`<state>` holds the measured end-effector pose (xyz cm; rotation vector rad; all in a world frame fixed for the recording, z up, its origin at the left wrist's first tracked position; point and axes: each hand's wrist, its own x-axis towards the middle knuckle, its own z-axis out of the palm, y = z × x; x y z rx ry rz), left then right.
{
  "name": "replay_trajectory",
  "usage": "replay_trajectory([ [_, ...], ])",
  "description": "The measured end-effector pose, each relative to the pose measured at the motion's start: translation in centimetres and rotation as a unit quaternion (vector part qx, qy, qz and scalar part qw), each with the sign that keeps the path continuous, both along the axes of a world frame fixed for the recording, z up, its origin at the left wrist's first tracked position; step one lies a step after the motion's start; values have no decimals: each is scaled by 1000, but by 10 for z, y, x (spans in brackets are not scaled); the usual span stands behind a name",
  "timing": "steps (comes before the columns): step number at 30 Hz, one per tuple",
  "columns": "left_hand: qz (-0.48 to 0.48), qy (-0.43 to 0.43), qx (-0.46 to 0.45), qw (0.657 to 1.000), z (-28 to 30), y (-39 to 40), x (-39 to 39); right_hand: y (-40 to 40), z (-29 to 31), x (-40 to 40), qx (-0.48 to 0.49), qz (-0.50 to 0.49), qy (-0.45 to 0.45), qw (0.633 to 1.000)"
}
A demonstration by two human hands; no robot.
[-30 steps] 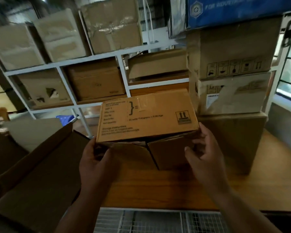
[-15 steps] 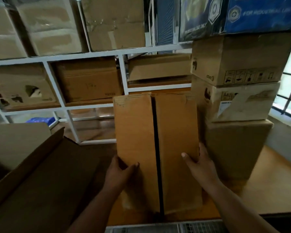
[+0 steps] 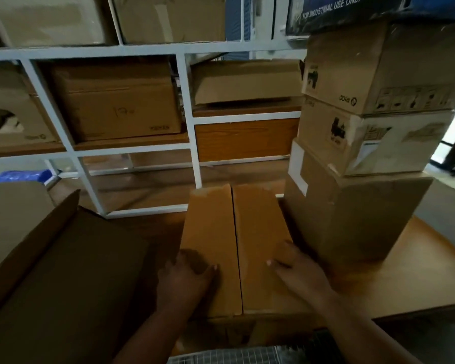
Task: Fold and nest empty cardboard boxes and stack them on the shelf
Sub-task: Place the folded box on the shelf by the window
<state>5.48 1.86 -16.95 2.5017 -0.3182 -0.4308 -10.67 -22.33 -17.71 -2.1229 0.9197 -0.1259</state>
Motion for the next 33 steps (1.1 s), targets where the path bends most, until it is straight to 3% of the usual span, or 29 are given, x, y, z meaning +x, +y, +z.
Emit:
replay_trajectory([
  [3, -11, -31, 35, 999, 11, -4, -3, -8, 2, 6, 34, -10, -21, 999],
  [5, -48, -96, 34, 994, 20, -14, -8, -12, 3, 5, 57, -33, -47, 997],
  [10, -215, -164, -142, 952, 43, -68, -38, -35, 9, -10, 21, -186, -118, 975],
  [13, -257, -100, -205, 939, 54, -119, -65, -73, 16, -38, -10, -256, -173, 951],
  [18, -198, 132, -243, 940, 67, -224, -110, -163, 14, -85, -20, -316, -224, 922],
  [27, -52, 184, -286, 939, 10, -347, -135, -287, -14, -143, 61, -300, -188, 933],
  [33, -10, 222, -333, 916, -24, -361, -136, -332, -27, -149, 147, -142, -214, 955],
])
